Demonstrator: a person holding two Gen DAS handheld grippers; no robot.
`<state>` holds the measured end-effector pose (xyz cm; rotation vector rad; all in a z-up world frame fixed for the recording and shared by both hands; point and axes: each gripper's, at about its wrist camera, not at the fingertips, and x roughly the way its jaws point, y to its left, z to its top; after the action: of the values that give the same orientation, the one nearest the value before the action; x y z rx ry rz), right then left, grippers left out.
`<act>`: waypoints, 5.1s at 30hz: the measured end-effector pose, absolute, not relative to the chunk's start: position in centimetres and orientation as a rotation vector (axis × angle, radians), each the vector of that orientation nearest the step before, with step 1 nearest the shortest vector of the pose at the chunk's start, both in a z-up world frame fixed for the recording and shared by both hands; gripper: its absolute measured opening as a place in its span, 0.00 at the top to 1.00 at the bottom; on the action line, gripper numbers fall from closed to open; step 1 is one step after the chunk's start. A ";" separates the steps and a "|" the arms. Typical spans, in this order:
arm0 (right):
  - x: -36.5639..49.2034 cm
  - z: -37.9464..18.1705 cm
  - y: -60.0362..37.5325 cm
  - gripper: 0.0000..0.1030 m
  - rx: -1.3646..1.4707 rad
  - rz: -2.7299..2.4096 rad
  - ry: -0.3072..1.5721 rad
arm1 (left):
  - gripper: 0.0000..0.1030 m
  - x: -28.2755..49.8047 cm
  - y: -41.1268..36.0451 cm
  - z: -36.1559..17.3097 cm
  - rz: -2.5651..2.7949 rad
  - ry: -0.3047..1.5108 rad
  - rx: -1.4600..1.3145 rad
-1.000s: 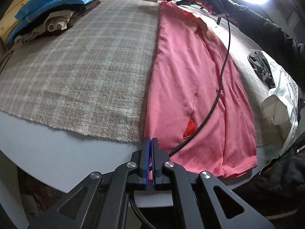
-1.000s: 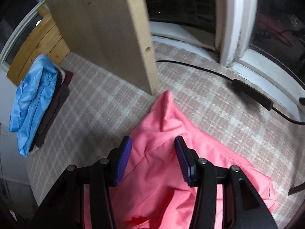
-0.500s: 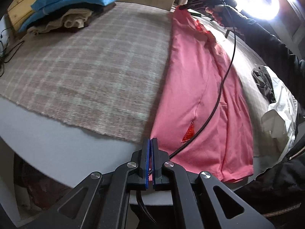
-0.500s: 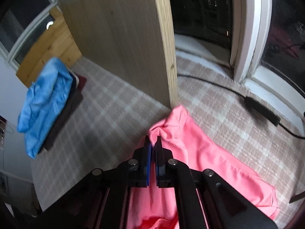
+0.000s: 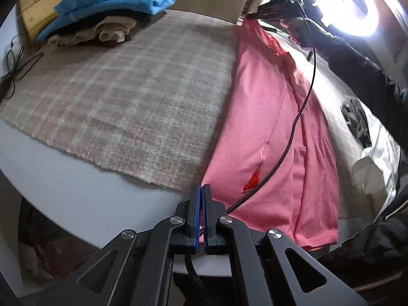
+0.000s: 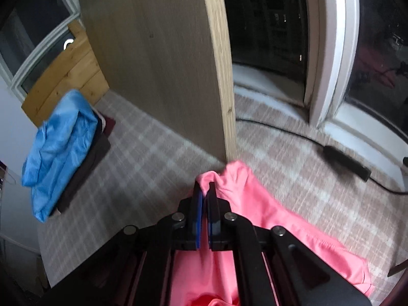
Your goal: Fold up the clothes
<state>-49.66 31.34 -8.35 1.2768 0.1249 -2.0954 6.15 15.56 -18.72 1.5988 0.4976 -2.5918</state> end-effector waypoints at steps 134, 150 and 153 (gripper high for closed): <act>-23.7 -5.9 48.5 0.67 1.487 -2.498 -0.102 | 0.79 -25.5 18.7 -17.9 -3.057 0.007 1.939; -21.4 -11.2 52.1 0.55 1.604 -2.331 -0.407 | 0.69 -23.7 22.2 -19.0 -3.160 -0.566 1.944; -21.5 -10.6 51.1 0.59 1.565 -2.329 -0.372 | 0.69 -24.1 22.6 -19.6 -3.143 -0.632 1.954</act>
<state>-21.47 51.10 -10.63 1.5650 -0.3725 -2.3285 -24.14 22.59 -19.56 1.9544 -0.6316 -3.1434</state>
